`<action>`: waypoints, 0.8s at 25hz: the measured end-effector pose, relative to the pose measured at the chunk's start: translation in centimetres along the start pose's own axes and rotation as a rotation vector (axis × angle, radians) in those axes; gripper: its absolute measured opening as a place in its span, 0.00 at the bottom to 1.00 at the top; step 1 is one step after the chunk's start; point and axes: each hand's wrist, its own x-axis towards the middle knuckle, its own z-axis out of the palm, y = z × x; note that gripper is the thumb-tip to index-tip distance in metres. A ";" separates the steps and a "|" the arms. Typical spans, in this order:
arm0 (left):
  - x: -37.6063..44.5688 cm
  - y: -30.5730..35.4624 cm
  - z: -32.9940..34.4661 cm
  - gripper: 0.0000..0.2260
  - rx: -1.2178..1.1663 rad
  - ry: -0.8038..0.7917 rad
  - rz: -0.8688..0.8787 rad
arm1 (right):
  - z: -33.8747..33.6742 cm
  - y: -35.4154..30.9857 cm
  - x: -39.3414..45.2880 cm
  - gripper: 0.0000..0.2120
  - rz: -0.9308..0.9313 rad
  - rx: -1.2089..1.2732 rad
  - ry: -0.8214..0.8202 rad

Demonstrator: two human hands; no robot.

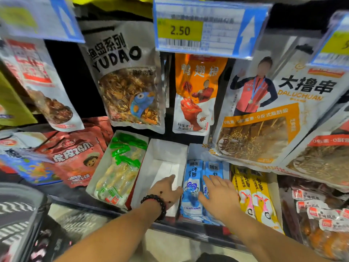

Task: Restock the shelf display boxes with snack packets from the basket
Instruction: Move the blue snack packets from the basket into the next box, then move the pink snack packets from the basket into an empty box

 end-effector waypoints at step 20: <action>-25.0 -30.5 -22.7 0.27 0.203 0.441 -0.504 | -9.8 -38.3 -2.9 0.26 -0.864 0.047 0.105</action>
